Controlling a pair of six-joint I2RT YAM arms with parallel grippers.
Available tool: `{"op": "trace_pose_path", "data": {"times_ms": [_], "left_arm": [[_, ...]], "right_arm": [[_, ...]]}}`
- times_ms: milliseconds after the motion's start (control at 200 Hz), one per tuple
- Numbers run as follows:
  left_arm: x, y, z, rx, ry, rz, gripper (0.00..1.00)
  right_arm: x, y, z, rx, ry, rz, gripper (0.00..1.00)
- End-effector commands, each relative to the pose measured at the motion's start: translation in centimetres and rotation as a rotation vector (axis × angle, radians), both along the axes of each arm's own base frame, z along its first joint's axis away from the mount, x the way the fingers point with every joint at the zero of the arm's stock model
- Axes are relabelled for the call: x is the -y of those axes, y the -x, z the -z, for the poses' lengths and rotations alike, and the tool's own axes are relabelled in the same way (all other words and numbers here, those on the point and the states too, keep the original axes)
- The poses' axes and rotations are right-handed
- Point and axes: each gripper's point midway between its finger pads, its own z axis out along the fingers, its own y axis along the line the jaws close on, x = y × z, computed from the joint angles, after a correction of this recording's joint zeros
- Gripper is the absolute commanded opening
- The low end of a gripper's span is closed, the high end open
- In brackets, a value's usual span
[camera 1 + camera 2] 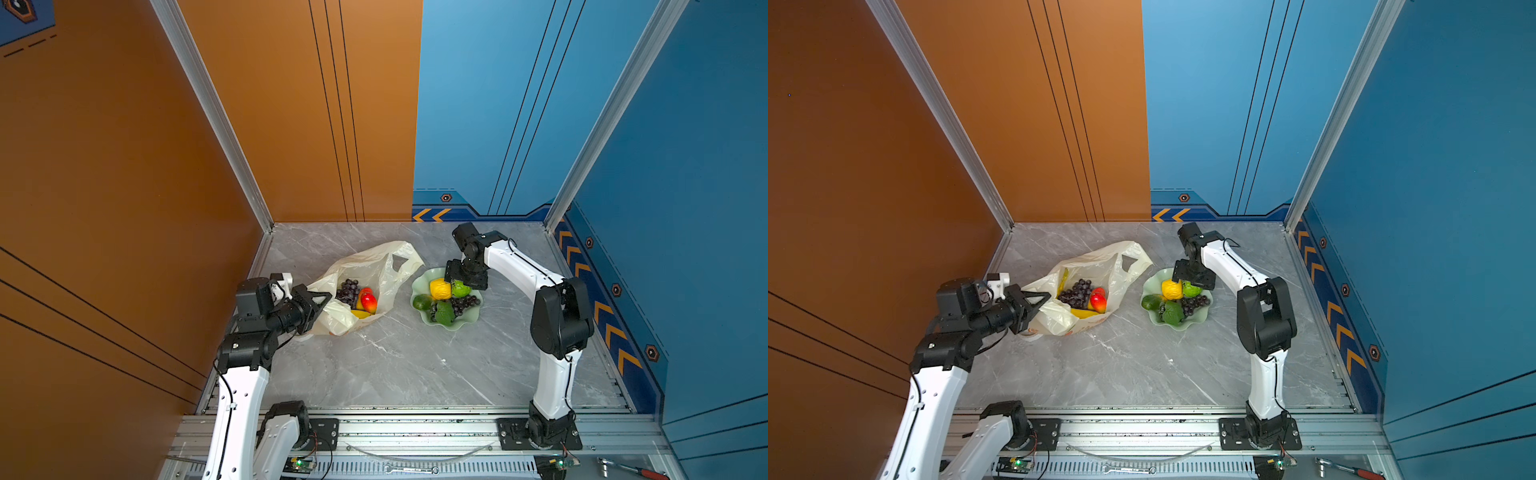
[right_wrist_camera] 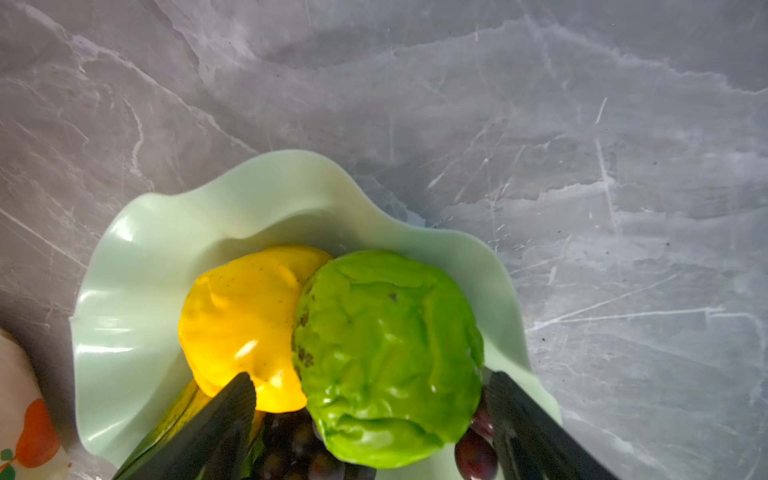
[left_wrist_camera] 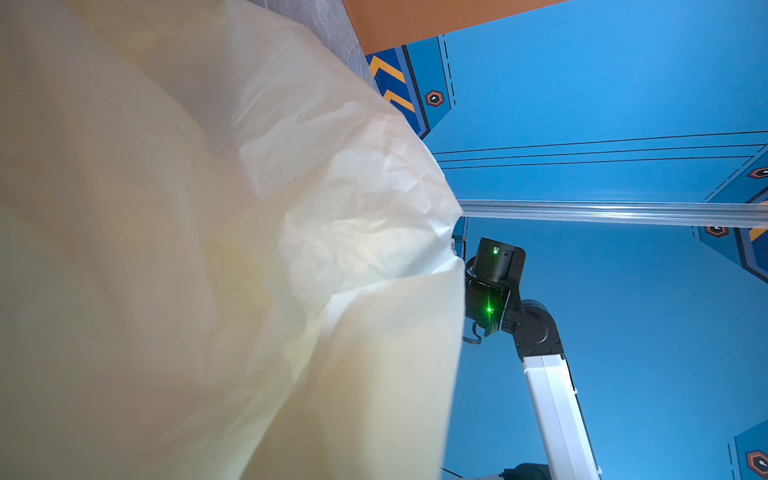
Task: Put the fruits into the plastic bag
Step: 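Lower the right gripper onto the green round fruit and close on it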
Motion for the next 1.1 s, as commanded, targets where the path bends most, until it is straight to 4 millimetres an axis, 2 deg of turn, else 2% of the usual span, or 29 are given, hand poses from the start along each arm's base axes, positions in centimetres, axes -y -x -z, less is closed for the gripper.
{"op": "trace_pose_path", "data": {"times_ms": [0,190,586,776,971,1096], "left_arm": [[-0.1,0.1,0.3,0.007,-0.003,0.006,0.00],[-0.2,0.2,0.3,0.006,-0.001,0.000,0.00],[-0.4,0.1,0.3,0.006,-0.003,-0.009,0.00],[-0.4,0.1,0.4,0.002,-0.003,-0.014,0.00],[-0.5,0.0,0.3,0.004,-0.005,-0.020,0.00],[-0.6,-0.1,0.3,0.003,-0.006,-0.023,0.00]], "right_arm": [[0.9,-0.8,0.1,0.014,0.034,0.034,0.85],[1.4,-0.6,0.5,0.005,0.046,0.026,0.76],[1.5,-0.2,2.0,-0.037,0.061,0.005,0.79],[1.4,-0.3,2.3,-0.043,0.060,0.003,0.75],[1.3,-0.5,1.5,-0.022,0.051,-0.003,0.64],[1.0,-0.9,0.1,0.009,0.033,-0.003,0.63]]}}
